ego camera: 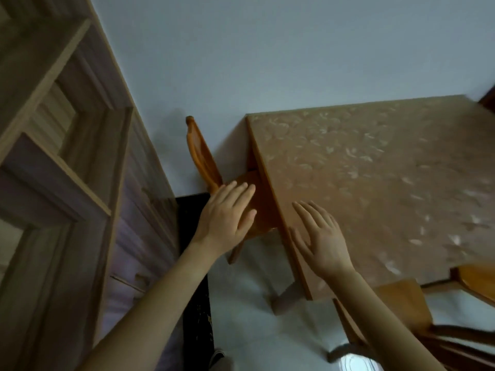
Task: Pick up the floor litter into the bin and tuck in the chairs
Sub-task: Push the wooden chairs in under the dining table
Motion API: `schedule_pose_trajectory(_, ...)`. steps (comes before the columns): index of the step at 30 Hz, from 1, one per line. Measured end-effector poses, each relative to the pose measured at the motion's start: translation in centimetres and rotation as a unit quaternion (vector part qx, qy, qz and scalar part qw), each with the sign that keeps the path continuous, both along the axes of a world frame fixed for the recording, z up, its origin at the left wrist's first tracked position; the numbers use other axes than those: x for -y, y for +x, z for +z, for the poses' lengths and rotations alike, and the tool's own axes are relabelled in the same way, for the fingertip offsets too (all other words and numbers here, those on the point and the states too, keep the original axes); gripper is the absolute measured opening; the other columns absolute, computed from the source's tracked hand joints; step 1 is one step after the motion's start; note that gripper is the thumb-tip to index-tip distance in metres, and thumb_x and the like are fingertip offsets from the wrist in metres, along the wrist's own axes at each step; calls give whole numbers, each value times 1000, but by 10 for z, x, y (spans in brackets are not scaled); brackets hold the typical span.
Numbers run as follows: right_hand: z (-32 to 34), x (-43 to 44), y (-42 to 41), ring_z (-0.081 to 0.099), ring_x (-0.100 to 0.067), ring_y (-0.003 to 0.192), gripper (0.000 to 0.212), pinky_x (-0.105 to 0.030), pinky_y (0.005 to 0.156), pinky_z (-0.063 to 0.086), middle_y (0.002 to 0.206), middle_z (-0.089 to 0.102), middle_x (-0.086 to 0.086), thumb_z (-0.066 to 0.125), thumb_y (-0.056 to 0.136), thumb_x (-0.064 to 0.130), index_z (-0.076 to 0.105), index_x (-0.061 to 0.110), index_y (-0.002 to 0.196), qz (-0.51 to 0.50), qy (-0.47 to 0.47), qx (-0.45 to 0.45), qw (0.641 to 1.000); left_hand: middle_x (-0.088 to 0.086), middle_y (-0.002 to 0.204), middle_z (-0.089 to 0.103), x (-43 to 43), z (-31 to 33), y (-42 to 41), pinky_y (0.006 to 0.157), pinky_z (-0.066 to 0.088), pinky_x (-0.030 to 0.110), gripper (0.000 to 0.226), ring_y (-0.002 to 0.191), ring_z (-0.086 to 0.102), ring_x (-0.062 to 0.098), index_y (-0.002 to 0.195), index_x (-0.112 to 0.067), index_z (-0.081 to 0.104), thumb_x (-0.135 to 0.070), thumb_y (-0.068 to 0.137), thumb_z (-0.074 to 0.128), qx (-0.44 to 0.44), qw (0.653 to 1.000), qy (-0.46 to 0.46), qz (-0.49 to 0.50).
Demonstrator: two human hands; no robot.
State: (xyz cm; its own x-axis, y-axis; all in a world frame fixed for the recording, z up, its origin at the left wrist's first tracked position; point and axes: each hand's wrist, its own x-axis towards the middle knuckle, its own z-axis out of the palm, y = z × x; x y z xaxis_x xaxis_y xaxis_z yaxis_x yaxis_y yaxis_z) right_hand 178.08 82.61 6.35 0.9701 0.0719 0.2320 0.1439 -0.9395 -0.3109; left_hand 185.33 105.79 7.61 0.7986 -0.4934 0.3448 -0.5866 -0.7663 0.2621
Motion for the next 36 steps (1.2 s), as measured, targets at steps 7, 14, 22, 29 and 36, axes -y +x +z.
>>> schedule_pose_trajectory(7,-26,109,-180,44,-27,134,62,-47,109,38,139,56,-4,26,99,57,51,17,139,-148,-4,-38,988,5,133,59,104,-53,-146,105,41,43,54,125,51,26,134,-13,54,-45,98,30,-95,990,-1,-107)
schedule_pose_trajectory(14,-50,178,-315,46,-25,133,61,-47,109,40,138,56,0,30,96,59,52,20,138,-272,18,-77,959,0,127,62,199,-72,-238,100,44,38,61,120,56,21,129,-15,59,-51,98,20,-141,970,23,-198)
schedule_pose_trajectory(22,-52,237,-385,47,-23,132,58,-44,108,41,138,57,1,33,95,58,55,21,135,-347,36,-59,935,-4,134,57,295,-69,-283,104,41,36,63,126,49,15,135,-21,52,-58,95,20,-169,942,20,-288)
schedule_pose_trajectory(29,-56,311,-383,46,-25,133,55,-44,110,38,140,55,0,38,95,56,52,23,136,-359,21,-83,929,-5,132,59,379,-74,-291,103,34,27,59,123,53,14,133,-25,53,-59,95,25,-176,924,15,-339)
schedule_pose_trajectory(36,-59,379,-372,46,-26,133,41,-45,112,36,138,56,-3,53,97,37,54,19,134,-370,11,-98,924,-4,128,61,461,-84,-275,101,45,33,52,119,55,15,132,-23,53,-54,95,34,-182,904,29,-386)
